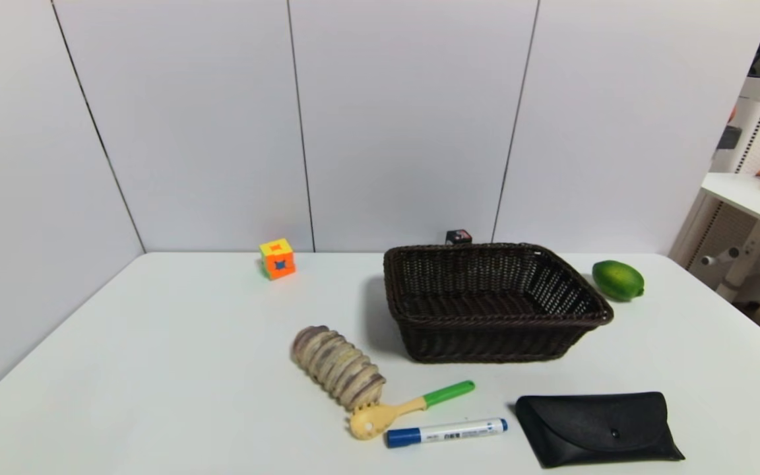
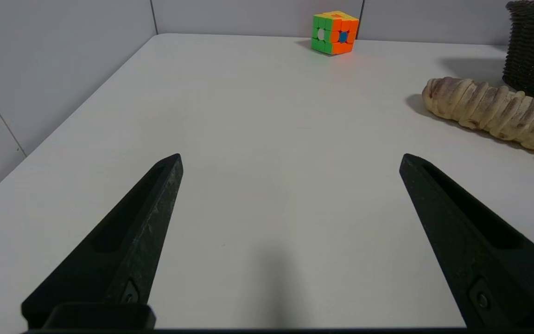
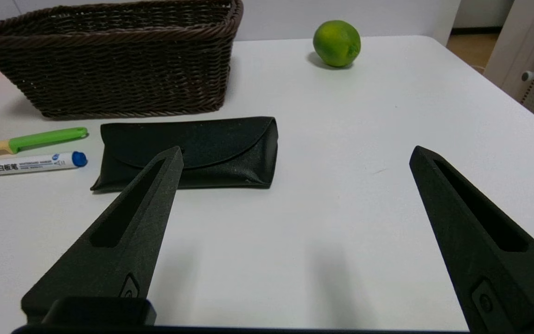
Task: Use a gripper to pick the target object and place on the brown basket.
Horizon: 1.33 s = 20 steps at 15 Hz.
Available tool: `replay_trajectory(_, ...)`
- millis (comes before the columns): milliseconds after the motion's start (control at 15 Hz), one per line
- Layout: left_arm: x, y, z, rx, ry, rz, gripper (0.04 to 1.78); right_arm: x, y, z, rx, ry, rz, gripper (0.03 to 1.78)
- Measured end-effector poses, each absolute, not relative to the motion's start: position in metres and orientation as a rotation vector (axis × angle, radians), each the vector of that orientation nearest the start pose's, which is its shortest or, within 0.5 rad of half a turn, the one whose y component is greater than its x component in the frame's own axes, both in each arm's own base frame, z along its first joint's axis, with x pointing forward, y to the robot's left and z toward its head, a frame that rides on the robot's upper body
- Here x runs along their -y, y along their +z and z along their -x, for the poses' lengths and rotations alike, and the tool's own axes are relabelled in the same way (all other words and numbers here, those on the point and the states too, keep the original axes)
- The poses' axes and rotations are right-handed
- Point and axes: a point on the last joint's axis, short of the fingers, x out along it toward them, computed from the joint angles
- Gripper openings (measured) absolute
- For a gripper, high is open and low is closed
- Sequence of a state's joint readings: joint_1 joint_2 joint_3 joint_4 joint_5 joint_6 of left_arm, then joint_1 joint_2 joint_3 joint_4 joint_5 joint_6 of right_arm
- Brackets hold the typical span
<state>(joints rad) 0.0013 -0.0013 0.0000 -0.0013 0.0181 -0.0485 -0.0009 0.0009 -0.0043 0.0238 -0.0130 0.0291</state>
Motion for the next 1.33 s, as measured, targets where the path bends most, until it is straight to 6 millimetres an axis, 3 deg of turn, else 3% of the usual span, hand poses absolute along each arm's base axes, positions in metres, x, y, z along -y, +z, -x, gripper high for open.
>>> replay_trajectory(133,0.0,0.076,0.023,0.003,0.019,0.048,1.69,0.0,0.079,0.024,-0.028,-0.017,-0.032,1.69)
replay_trajectory(267,0.0,0.076,0.023,0.003,0.019,0.048,1.69,0.0,0.103,0.025,-0.003,-0.01,-0.032,1.69)
replay_trajectory(467,0.0,0.076,0.023,0.003,0.019,0.048,1.69,0.0,0.17,0.023,0.071,0.017,-0.031,1.69)
replay_trajectory(667,0.0,0.076,0.023,0.003,0.019,0.049,1.69,-0.001,0.249,0.007,0.137,0.075,-0.034,1.69)
replay_trajectory(933,0.0,0.076,0.023,0.003,0.019,0.048,1.69,-0.005,0.337,-0.04,0.187,0.153,-0.044,1.69)
replay_trajectory(1200,0.0,0.076,0.023,0.003,0.019,0.048,1.69,-0.018,0.402,-0.114,0.21,0.211,-0.049,1.69)
replay_trajectory(1333,0.0,0.076,0.023,0.003,0.019,0.048,1.69,-0.029,0.425,-0.16,0.208,0.236,-0.048,1.69)
